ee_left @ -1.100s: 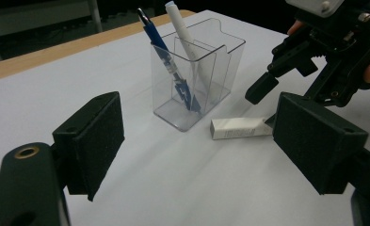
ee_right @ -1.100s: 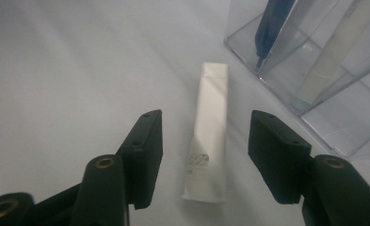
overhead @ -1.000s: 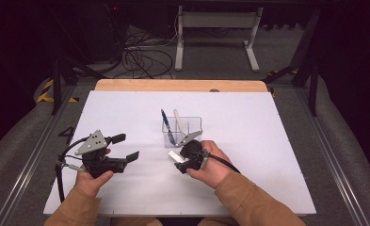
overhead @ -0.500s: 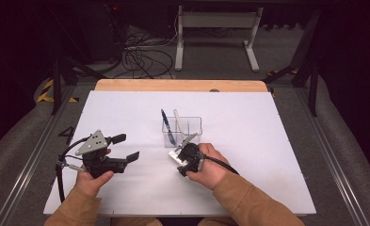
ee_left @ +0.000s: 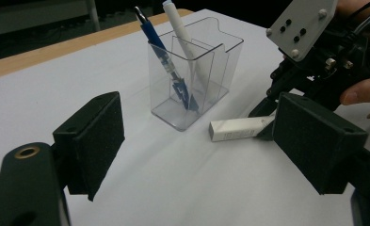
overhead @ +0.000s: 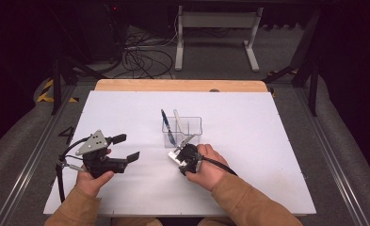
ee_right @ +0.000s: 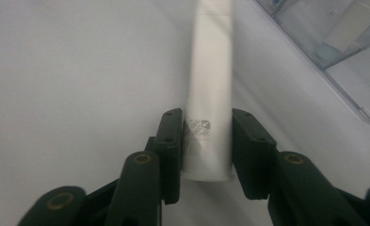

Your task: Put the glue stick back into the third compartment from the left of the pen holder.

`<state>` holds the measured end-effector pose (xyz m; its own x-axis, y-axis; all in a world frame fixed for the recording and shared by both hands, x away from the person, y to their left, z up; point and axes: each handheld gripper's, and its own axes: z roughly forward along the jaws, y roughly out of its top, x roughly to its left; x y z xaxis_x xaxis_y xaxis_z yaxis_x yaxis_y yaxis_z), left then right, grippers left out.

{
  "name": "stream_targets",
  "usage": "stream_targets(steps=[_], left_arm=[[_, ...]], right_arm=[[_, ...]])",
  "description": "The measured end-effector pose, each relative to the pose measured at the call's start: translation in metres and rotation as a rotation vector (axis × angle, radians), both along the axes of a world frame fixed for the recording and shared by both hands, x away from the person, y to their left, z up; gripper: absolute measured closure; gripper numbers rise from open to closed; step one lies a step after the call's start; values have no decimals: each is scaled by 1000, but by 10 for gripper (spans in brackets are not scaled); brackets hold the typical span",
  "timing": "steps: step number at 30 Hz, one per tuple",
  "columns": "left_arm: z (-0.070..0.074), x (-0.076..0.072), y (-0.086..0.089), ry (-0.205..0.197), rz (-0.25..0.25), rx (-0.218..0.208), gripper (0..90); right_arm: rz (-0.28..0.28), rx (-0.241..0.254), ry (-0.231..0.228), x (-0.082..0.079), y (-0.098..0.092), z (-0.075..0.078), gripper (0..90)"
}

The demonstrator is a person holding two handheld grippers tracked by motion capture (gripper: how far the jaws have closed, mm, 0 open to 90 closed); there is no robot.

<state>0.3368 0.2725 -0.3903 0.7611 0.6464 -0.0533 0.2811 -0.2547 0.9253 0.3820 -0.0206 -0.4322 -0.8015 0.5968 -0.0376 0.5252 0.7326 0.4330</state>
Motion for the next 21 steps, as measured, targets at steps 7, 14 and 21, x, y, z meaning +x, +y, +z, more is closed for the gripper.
stream_targets(steps=[7, 14, 21], left_arm=[[0, 0, 0, 2, 0, -1, 178], [0, 0, 0, 1, -1, -1, 179], [0, -1, 0, 2, -2, -1, 178]], right_arm=[[-18, 5, 21, 2, 0, 1, 671], [-17, 28, 37, 2, -2, 5, 673], [-5, 71, 29, -3, -7, 20, 673]])
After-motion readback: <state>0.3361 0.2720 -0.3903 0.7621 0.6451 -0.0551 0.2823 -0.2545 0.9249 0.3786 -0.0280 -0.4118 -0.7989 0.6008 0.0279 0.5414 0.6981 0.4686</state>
